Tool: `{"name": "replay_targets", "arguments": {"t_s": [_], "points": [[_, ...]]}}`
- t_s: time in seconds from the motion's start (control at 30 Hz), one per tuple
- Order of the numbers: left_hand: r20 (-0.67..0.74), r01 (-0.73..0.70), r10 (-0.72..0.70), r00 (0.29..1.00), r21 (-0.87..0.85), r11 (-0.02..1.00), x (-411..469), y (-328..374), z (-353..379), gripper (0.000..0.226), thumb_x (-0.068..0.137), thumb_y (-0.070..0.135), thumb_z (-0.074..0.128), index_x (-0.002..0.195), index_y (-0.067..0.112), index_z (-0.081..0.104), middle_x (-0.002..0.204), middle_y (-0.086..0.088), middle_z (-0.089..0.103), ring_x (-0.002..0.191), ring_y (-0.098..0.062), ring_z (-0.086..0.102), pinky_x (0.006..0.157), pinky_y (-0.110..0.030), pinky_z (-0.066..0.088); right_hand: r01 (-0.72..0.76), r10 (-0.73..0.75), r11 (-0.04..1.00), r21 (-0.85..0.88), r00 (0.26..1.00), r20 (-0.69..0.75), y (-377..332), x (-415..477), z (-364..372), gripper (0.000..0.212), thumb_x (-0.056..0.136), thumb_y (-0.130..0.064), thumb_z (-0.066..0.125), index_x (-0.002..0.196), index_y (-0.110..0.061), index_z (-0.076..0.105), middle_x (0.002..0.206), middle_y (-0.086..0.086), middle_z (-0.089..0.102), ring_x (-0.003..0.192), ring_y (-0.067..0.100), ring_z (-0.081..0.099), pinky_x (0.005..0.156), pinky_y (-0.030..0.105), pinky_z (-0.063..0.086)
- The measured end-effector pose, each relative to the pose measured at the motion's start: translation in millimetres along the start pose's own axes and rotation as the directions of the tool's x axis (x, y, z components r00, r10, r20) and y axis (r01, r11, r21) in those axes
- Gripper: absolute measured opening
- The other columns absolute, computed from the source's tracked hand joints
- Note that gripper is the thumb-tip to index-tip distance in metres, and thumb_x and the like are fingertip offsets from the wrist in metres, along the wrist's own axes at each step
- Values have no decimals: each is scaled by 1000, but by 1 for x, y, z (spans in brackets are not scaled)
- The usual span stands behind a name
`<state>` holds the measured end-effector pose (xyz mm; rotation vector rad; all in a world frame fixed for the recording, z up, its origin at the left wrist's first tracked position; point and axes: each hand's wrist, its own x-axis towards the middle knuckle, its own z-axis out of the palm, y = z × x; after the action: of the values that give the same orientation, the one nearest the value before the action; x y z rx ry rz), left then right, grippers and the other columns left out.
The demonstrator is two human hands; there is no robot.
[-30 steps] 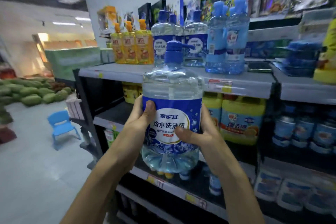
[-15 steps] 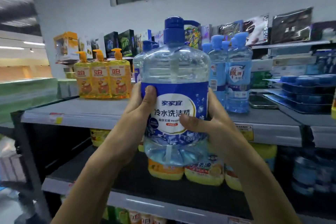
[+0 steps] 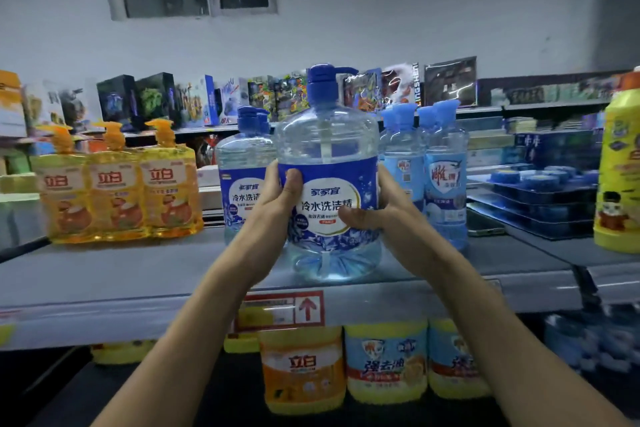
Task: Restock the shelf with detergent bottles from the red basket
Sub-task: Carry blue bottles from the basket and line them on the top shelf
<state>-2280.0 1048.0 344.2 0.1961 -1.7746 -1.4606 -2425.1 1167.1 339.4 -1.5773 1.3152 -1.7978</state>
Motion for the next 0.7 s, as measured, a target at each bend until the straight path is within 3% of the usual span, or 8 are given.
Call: {"name": "replay_targets", "arguments": {"t_s": [0.17, 0.3, 0.37, 0.43, 0.5, 0.57, 0.63, 0.7], "points": [[42, 16, -16, 999, 9, 1000, 21, -14, -3, 59, 92, 58, 49, 142, 28, 36, 129, -16, 63, 111, -31, 68, 93, -52, 54, -35, 35, 999, 24, 999, -21, 20, 13, -6, 64, 77, -12, 76, 134, -20, 49, 122, 11, 70, 114, 31, 67, 102, 55, 50], [55, 78, -81, 995, 45, 996, 22, -22, -4, 68, 92, 62, 51, 149, 36, 25, 143, -13, 53, 120, -28, 63, 101, -53, 50, -65, 65, 998, 5, 997, -39, 29, 20, -7, 66, 72, -10, 78, 131, -21, 51, 118, 8, 72, 110, 27, 69, 97, 50, 54], [58, 66, -71, 996, 93, 994, 22, -22, -5, 60, 96, 55, 48, 148, 33, 28, 134, -7, 61, 114, -22, 67, 95, -44, 56, -93, 91, 995, -26, 994, -60, 27, 19, -5, 66, 73, -13, 83, 131, -22, 51, 116, 5, 73, 108, 25, 70, 93, 44, 56], [65, 60, -77, 995, 234, 970, 13, -16, -5, 47, 94, 49, 50, 137, 33, 39, 115, 9, 69, 100, -7, 70, 87, -29, 57, -115, 99, 979, -169, 990, -100, 19, 14, -1, 59, 75, -26, 80, 126, -24, 50, 106, -4, 74, 102, 19, 72, 85, 31, 57], [29, 91, -120, 992, 478, 873, -6, -13, -3, 39, 86, 50, 61, 119, 49, 38, 94, 27, 60, 87, 6, 62, 85, -22, 51, -203, 131, 850, -486, 975, -179, 12, 0, 3, 53, 78, -42, 77, 118, -35, 42, 95, -19, 66, 93, 8, 67, 77, 22, 50], [-47, 127, -130, 990, 682, 720, -21, -12, -2, 47, 85, 48, 67, 125, 44, 43, 87, 32, 47, 89, 3, 57, 86, -26, 52, -290, 185, 631, -719, 957, -224, 6, -16, 6, 56, 84, -50, 73, 122, -41, 33, 100, -24, 55, 94, 7, 59, 79, 25, 44], [-114, 179, -142, 983, 750, 637, -22, -14, -2, 47, 86, 47, 68, 126, 30, 51, 96, 25, 55, 97, -5, 58, 92, -34, 53, -307, 241, 531, -790, 948, -206, 4, -23, 11, 54, 88, -50, 70, 126, -37, 33, 109, -17, 59, 98, 13, 60, 80, 29, 47], [-145, 226, -182, 973, 777, 588, -15, -15, -1, 41, 86, 48, 68, 119, 28, 54, 115, 11, 65, 104, -12, 60, 93, -39, 53, -325, 267, 512, -795, 940, -213, 5, -19, 11, 50, 89, -47, 69, 122, -30, 36, 108, -7, 62, 93, 17, 62, 78, 34, 53]]}}
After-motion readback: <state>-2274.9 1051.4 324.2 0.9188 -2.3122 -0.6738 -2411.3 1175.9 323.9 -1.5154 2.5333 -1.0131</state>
